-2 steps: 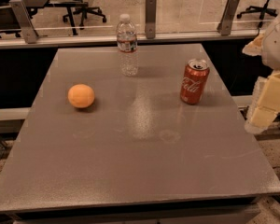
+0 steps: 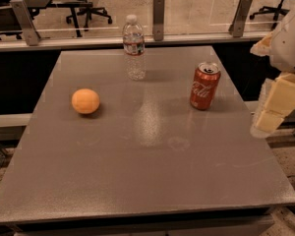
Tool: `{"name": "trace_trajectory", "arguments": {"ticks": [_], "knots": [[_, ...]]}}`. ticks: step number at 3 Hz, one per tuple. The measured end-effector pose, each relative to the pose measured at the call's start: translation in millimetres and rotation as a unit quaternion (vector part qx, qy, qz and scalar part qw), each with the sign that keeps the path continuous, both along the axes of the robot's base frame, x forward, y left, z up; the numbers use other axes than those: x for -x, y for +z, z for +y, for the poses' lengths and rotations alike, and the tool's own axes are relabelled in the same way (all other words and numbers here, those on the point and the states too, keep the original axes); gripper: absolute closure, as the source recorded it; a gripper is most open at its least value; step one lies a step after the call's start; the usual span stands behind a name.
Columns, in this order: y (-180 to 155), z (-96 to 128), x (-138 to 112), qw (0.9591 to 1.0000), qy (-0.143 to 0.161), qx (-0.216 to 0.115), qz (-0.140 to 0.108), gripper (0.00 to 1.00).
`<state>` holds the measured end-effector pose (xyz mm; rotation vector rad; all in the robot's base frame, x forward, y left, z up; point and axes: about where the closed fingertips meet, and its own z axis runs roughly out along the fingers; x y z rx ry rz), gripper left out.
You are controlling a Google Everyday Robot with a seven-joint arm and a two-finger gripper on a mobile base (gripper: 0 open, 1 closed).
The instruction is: Move orange near water bottle
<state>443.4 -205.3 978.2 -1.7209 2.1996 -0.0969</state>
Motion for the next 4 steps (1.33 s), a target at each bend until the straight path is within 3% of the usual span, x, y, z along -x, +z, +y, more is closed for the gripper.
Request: {"name": "trace_trajectory", "arguments": {"ticks": [1,2,4], "knots": [[-8,29,-16,0.9999,0.011,-0.007,-0.005,0.00],[-24,82,-43,0.9992,0.033,-0.023,0.002,0.00],[-45,159,-71,0.9964,0.062,-0.057,0.009,0.00]]}}
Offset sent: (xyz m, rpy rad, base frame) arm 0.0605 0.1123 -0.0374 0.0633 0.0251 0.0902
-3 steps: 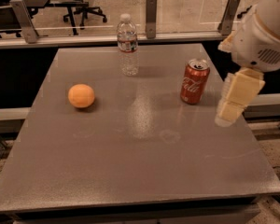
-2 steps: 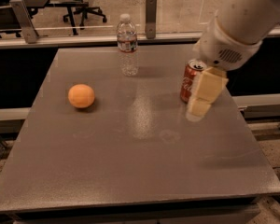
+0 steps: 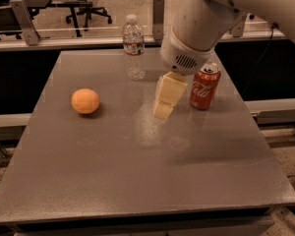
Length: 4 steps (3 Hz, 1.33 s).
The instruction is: Move orange near water bottle
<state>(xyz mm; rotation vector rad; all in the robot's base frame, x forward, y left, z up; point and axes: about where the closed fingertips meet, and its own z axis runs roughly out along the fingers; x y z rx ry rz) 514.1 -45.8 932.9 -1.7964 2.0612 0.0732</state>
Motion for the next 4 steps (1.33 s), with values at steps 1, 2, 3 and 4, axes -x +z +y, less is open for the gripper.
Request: {"name": "trace_trajectory", "arguments": {"ticks": [1,2,3,4], "knots": [[-17,41,-14,0.9998,0.011,-0.019,0.000,0.00],[-38,90,-35,0.9991,0.018,-0.037,0.000,0.00],[-50,117,-46,0.9988,0.024,-0.043,0.003,0.00],[-69,151,-60,0.9984,0.031,-0.043,0.017,0.00]]}}
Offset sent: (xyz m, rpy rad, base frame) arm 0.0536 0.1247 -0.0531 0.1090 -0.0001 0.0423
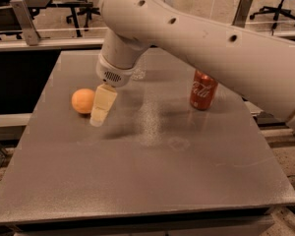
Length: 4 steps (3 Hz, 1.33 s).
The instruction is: Move orange near water bottle
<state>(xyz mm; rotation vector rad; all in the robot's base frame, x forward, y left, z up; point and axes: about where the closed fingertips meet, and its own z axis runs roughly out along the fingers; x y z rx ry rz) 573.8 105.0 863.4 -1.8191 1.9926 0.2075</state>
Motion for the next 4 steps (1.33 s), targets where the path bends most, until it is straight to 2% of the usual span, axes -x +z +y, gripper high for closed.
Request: {"name": "trace_trajectory", "arguments": {"ticks": [1,2,4], "knots": [[-11,19,-4,0.9999,0.009,0.002,0.007,0.00],[-19,34,-6,0.9998,0.014,0.002,0.014,0.16],[-18,41,-4,0.9995,0.012,-0.012,0.025,0.62]]}}
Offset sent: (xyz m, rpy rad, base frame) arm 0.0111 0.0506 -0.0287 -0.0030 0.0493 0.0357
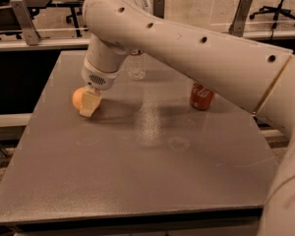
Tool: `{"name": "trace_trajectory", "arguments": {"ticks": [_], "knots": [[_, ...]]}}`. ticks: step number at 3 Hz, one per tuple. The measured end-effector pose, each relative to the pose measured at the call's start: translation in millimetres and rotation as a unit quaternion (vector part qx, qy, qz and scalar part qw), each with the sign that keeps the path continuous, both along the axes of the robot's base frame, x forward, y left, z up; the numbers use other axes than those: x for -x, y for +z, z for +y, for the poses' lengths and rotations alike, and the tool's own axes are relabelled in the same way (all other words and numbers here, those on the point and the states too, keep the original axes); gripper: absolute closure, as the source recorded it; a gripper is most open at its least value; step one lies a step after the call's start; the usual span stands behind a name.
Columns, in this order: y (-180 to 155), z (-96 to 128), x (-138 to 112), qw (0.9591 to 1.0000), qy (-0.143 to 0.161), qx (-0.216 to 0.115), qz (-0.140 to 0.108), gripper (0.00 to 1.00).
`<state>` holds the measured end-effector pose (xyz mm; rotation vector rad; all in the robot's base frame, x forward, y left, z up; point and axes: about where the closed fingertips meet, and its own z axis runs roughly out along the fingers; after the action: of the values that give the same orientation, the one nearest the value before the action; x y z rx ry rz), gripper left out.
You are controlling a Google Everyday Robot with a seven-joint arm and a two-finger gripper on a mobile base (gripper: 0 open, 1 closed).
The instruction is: Move orange near water bottle
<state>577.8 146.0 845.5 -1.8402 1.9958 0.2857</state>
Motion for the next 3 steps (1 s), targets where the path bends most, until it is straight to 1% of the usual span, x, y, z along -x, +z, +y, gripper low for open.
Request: {"name": "trace_trajectory", "arguments": {"ticks": [1,2,3], "knots": [[13,-13,5,0.9999,-0.014,-0.010,0.003,0.85],[34,-58,2,0.9979,-0.064,-0.008,0.007,1.00],[40,-88,-3,0.9954,-0.095,-0.004,0.011,1.00]]}}
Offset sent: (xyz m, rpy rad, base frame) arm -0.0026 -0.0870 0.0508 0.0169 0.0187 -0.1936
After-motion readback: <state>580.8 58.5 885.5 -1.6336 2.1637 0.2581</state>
